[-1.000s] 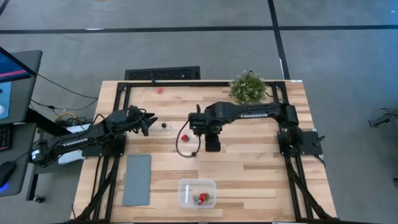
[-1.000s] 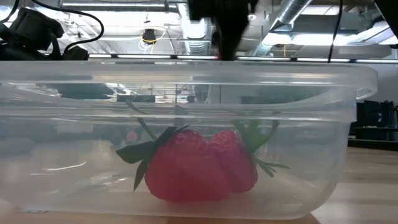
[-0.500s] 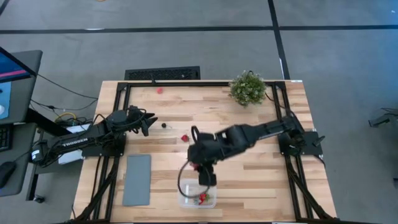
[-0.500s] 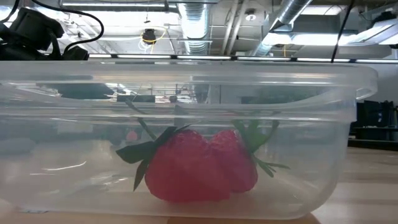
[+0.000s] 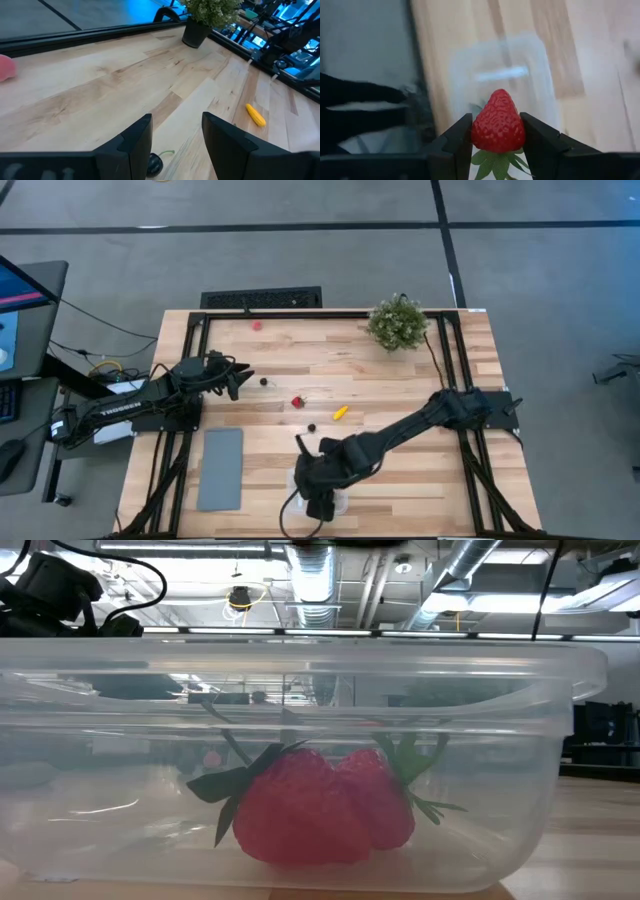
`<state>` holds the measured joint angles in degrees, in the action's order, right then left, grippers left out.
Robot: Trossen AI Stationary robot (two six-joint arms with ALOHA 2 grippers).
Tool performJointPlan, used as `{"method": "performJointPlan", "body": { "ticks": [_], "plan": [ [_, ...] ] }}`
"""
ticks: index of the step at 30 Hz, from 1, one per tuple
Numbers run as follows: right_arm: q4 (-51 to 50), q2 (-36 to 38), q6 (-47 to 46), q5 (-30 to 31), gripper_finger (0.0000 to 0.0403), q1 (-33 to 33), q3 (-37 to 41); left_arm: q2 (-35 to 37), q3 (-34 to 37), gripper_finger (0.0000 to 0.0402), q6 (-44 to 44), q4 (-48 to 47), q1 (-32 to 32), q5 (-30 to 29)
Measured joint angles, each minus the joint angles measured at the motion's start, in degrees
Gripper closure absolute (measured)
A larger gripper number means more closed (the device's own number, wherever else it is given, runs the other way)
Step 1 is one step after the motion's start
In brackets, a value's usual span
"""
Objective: Pick and placing Produce into tupperware
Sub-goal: Put the red strawberry into the transparent bin
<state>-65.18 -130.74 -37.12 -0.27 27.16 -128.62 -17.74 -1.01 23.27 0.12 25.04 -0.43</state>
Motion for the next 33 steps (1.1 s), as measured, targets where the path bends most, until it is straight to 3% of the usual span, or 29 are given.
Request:
{"method": "performJointPlan", "body": {
  "ticks": [10,24,33],
  "plan": [
    [-0.53,-8.21,-0.41,-1.2,0.0225,0.11,-0.02,0.0,0.01,0.0239,0.0,-0.02,-0.01,0.03],
    [0.93,-9.22,-0.55,-2.68,0.0219,0.41,-0.07,0.01,-0.01,0.0239,-0.02,-0.07,-0.01,-0.02],
    [0.93,-9.22,-1.86,-4.22,0.0184,0.39,-0.07,-0.02,-0.01,0.0239,-0.04,-0.09,0.0,-0.07]
  ]
}}
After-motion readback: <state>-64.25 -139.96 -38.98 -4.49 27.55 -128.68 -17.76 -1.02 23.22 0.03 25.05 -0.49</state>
